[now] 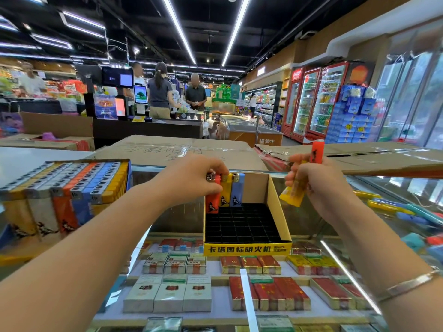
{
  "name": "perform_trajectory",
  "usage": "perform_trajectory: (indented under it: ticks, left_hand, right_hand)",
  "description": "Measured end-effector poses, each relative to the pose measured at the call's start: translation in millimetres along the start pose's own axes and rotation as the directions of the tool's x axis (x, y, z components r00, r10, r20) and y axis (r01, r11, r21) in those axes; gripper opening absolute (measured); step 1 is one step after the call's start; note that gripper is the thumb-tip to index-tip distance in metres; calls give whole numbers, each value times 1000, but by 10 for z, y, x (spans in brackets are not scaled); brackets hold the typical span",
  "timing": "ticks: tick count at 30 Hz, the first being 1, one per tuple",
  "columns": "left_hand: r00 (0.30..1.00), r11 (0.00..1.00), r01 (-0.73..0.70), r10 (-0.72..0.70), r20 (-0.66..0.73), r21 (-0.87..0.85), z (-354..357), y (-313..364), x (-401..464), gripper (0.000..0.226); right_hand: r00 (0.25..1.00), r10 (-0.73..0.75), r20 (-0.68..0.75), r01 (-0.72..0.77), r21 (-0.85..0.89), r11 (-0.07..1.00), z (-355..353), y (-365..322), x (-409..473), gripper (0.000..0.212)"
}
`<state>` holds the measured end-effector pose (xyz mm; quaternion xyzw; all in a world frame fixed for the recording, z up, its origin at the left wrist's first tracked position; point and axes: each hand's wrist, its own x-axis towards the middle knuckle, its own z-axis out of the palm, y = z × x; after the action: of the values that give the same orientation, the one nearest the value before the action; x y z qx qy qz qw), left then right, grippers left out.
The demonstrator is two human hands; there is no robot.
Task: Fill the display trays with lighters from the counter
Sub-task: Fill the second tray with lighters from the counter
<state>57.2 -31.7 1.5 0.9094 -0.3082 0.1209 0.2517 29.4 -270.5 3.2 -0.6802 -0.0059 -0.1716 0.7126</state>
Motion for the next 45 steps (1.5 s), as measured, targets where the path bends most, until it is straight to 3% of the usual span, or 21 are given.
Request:
perform_trajectory:
  ticks: [5,8,11,16,20,24,28,32,35,39,45]
  left_hand:
    - [1000,1000,1,-1,-1,-28,-9,-3,8,26]
    - [1000,1000,-7,7,-13,-5,-10,22,6,26]
    - [991,997,-57,62,-114,47,19,107,-3,33]
    - [986,971,-103,70,-152,-217,165,332,-2,49]
    - [993,914,-83,43,-110,-397,241,357,1,64]
    - [985,924,-120,65,-160,-364,245,343,-2,61]
    - [977,933,-163,107,-184,-320,272,339,-2,57]
    - [977,900,-178,113,-183,-398,250,335,-8,52]
    - [974,916,-189,129,-187,-353,238,357,-14,52]
    - [952,906,-160,36,-304,-393,166,292,-9,54]
    - [943,901,-112,-37,-331,-420,172,226,-7,45]
  right_hand:
    - [977,-105,188,56,248,967,32,-21,-47,39]
    - [954,-128,272,83,172,982,43,9,-74,36]
    - [934,-159,319,115,154,981,64,4,-99,33]
    - [896,-181,405,108,196,975,169,7,-207,25]
    - [907,-192,375,136,170,976,230,1,-266,18]
    - [933,-180,310,127,185,974,248,28,-275,8]
    - [910,-263,322,243,102,965,258,37,-265,5]
    - [890,-310,335,324,15,946,273,41,-268,11]
    - [916,-286,280,304,-21,953,277,57,-253,18]
    - [970,-217,105,231,-147,962,252,126,-176,18]
    - [988,-153,-32,143,-207,968,191,232,-108,23]
